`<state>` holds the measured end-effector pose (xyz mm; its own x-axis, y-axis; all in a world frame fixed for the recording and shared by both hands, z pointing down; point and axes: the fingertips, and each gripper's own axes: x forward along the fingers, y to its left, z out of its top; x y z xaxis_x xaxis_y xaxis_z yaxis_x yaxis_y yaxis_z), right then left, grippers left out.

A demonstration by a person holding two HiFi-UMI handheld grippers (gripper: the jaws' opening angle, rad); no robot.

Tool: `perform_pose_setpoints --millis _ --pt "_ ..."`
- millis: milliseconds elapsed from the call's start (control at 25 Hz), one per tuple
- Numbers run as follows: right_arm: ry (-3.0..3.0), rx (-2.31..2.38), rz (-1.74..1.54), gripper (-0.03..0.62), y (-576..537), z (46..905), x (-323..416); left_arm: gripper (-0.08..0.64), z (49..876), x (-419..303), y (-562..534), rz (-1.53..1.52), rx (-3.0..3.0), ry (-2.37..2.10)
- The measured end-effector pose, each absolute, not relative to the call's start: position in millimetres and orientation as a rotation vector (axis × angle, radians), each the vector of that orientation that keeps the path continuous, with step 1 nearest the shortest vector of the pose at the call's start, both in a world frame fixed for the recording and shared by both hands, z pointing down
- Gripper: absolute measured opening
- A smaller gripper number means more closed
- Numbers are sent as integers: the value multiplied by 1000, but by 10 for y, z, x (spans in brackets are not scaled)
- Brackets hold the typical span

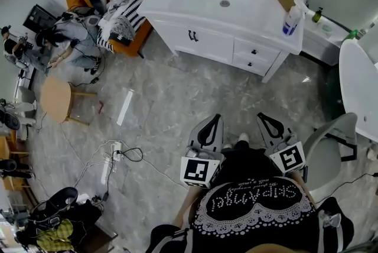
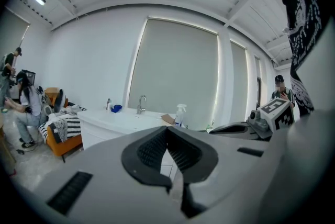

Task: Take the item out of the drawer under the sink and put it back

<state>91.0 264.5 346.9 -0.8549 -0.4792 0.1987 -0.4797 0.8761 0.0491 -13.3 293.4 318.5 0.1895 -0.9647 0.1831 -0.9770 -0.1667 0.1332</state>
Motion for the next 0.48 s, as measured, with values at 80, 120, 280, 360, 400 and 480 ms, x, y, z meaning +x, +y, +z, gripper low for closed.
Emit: perform_pose_setpoints --millis 80,120,280,360,400,480 --pt "-2833 772 -11 20 2615 3462 966 4 3214 -111 2904 123 2265 -1855" --pt "-2830 796 -3 20 2595 3468 1011 5 3228 -74 2880 152 2285 -1840" --pt "-2827 902 34 20 2483 3477 1269 3 3171 170 2688 112 2353 -1802" --pt "-2815 947 51 20 2435 3481 1403 3 3151 329 2586 100 2382 -1767" --pt "-2807 969 59 20 2413 3481 1460 5 3160 416 2547 123 2402 -1734" --pt "-2795 1008 70 20 2377 3483 1560 3 3189 577 2488 170 2445 -1672"
